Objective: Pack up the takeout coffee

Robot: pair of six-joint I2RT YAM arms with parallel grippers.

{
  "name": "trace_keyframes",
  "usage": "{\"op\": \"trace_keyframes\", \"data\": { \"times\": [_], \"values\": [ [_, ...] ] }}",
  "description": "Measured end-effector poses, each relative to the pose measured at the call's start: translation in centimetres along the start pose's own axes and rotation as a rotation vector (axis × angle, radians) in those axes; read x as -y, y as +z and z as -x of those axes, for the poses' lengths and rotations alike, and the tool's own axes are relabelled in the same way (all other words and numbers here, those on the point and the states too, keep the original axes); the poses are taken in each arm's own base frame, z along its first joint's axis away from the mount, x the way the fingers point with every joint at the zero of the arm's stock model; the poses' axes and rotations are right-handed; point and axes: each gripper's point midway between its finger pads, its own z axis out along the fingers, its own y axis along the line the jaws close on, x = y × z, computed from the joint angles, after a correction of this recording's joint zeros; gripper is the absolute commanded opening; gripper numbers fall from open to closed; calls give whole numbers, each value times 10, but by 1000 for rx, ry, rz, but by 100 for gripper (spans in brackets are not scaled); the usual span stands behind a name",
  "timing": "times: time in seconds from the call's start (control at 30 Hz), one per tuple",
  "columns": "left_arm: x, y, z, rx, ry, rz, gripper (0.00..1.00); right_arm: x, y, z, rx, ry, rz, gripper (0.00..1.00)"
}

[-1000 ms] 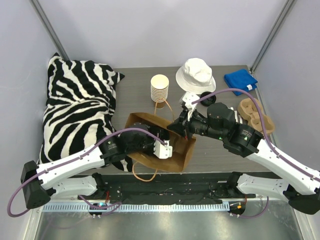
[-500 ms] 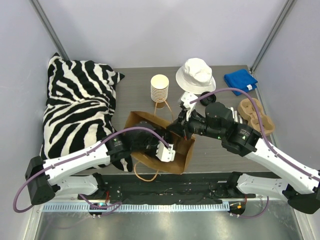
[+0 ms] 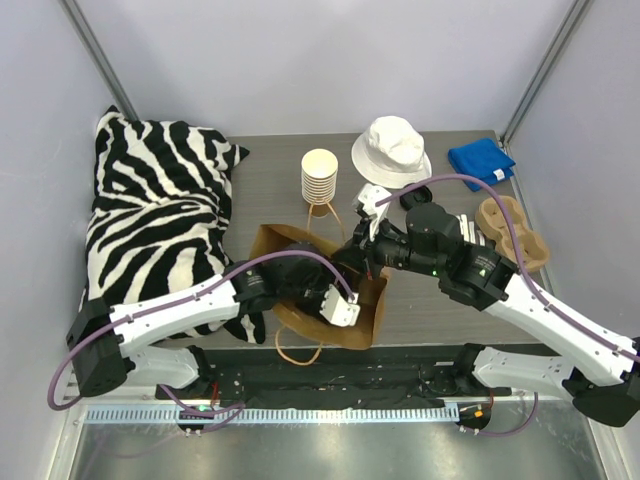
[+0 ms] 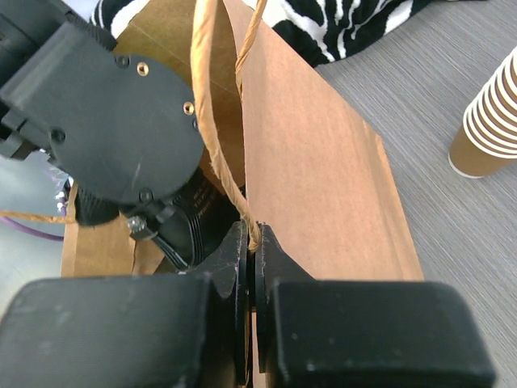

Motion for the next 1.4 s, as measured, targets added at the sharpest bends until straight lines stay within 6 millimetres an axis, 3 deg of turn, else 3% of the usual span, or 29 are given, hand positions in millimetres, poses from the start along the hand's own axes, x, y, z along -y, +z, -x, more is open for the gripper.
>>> {"op": "trace_keyframes", "data": {
  "times": [0.57, 0.87, 1.23, 1.4],
  "values": [
    [-14, 13, -7, -44, 26, 32, 0, 19, 7, -2, -14, 78, -4, 1],
    [-33, 17, -7, -72, 20, 63, 0, 23, 10, -3, -17, 100, 7, 1],
    [-35, 34, -14, -101, 20, 36, 0, 32, 14, -6, -27, 124, -3, 1],
    [-45, 45, -16, -116, 13, 31, 0, 45, 15, -8, -33, 158, -24, 1]
  ]
}}
